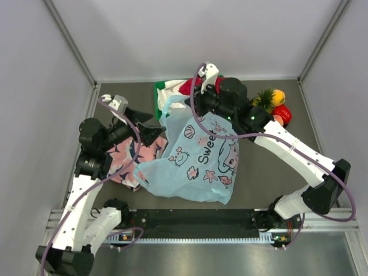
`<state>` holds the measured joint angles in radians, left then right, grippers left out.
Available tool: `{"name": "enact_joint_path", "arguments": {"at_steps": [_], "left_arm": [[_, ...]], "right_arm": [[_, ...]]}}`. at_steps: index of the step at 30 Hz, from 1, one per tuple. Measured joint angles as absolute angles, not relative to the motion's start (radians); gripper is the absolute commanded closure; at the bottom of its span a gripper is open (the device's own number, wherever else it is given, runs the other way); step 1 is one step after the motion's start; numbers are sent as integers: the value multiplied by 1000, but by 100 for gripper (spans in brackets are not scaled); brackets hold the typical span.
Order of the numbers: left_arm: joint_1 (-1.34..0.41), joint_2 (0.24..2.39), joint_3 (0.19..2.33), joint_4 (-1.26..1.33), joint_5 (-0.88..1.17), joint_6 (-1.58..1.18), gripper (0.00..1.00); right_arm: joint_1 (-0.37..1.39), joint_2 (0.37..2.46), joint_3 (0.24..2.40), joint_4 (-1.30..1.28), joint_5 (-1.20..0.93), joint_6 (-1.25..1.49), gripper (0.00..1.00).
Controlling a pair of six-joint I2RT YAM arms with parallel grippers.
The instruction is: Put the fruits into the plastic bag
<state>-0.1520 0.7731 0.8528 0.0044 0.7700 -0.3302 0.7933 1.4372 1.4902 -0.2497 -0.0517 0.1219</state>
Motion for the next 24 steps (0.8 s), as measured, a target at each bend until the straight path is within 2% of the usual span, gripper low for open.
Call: {"name": "enact_joint_path", "arguments": {"at_steps": [4, 11, 13, 14, 17, 18, 20, 21, 22, 24], "left_arm": [[-200, 827, 884, 2, 791, -338, 1], [-301, 878, 967, -10, 712, -286, 1], [-326, 903, 986, -8, 682, -273, 5], [-337, 920, 994, -11, 667, -264, 16], [-364, 980, 1028, -43, 631, -237, 35], [-375, 1001, 1041, -60, 619, -227, 54], [-399, 1028, 1053, -89, 589, -206, 75], [-408, 1033, 1053, -97, 580, -198, 96], [-416, 1036, 1053, -108, 569, -189, 100], [-425, 1037, 1057, -129, 548, -176, 100]], "right_arm": [[793, 1453, 1526, -251, -85, 116, 100], [793, 1466, 1526, -269, -147, 116, 100], [793, 1466, 1526, -278, -162, 116, 100], [793, 1466, 1526, -282, -169, 116, 100], [793, 1466, 1526, -294, -184, 116, 100], [793, 1466, 1526, -298, -187, 116, 100], [793, 1466, 1526, -304, -192, 116, 100], [793, 1466, 1526, -306, -194, 115, 97], [793, 1466, 1526, -308, -196, 115, 94], [793, 1466, 1526, -310, -194, 115, 84]]}}
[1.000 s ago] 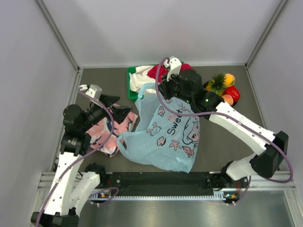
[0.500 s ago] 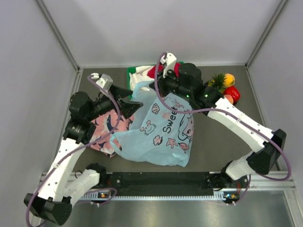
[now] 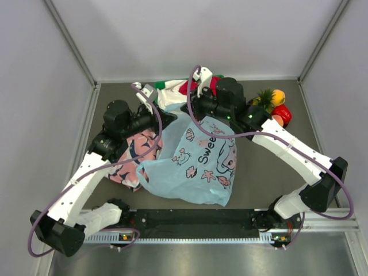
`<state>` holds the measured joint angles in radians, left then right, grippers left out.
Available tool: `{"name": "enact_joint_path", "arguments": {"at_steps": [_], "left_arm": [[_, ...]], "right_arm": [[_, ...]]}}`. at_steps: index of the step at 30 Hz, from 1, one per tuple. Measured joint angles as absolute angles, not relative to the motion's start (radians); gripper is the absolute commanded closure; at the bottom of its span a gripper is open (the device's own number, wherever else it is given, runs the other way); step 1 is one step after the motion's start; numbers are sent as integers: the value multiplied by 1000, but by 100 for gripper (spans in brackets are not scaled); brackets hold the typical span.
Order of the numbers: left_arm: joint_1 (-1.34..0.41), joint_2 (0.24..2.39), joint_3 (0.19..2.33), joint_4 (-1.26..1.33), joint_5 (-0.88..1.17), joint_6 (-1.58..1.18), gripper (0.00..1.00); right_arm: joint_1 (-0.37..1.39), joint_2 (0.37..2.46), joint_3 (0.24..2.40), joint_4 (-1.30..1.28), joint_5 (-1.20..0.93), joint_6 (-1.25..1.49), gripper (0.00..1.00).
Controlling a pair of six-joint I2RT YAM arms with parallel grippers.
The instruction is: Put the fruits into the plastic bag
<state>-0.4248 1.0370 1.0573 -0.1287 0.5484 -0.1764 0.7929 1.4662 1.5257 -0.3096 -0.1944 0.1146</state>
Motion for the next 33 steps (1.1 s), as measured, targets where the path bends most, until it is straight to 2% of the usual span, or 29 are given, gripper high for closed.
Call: {"name": "enact_joint_path", "arguments": {"at_steps": [1, 5, 7, 17, 27, 33], "left_arm": [[-428, 1037, 1063, -141, 531, -169, 100], [-429, 1037, 1099, -162, 444, -162, 100], [-429, 1037, 1124, -174, 404, -163, 100], [-438, 1108, 1301, -199, 342, -220, 100], [-469, 1167, 1333, -250, 312, -227, 100], [-476, 1164, 1333, -266, 244, -186, 100]], "right_arm": [[793, 1466, 1526, -311, -192, 117, 79], [793, 1466, 1526, -338, -138, 123, 47], [793, 1465, 1526, -352, -102, 131, 42], [793, 1413, 1503, -429, 165, 183, 30], [794, 1377, 1444, -507, 399, 236, 24], [795, 1279, 1373, -515, 395, 248, 22]]}}
